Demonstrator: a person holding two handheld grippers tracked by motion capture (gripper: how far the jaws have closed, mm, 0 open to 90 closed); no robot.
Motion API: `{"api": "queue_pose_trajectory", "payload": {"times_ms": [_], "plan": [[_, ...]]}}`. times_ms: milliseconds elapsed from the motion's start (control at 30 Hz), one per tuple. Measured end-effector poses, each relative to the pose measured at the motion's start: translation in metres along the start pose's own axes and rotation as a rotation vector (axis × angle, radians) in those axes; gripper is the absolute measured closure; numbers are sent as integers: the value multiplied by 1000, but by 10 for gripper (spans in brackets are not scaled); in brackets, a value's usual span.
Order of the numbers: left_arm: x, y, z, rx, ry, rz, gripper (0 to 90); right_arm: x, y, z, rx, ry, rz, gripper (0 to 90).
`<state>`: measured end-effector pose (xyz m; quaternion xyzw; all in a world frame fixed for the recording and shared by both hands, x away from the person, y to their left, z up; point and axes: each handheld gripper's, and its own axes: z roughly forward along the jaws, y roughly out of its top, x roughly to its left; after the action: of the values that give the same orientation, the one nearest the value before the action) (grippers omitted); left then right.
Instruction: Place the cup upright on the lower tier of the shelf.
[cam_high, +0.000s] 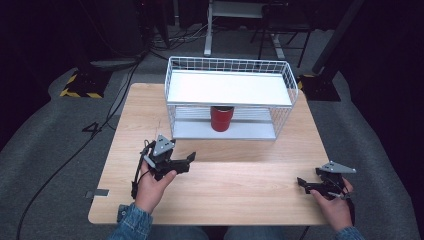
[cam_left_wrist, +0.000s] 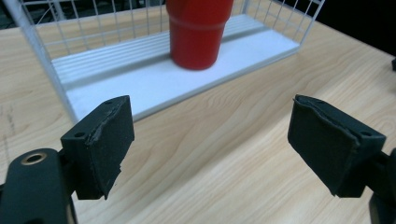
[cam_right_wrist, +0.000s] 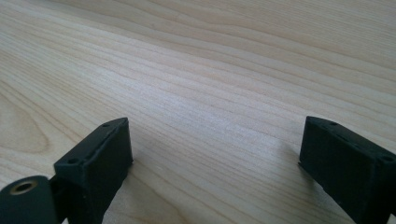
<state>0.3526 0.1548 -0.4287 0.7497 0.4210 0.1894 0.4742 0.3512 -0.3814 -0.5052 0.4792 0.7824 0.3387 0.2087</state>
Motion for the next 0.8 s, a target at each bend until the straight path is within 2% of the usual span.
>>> {"api": "queue_pose_trajectory", "payload": {"times_ms": [100,233,433,633,800], "plan": [[3,-8,-4,14,-5,1,154,0,0,0,0,0,0,93],[7,-18,-12,36,19,22,154,0,0,0,0,0,0,93],[11,-35,-24,65,20,40,154,0,0,0,0,0,0,93],[17,-53,-29,101,13,-7,154,0,0,0,0,0,0,93],[21,-65,-28,169,20,-17,154,0,0,0,0,0,0,93]]}}
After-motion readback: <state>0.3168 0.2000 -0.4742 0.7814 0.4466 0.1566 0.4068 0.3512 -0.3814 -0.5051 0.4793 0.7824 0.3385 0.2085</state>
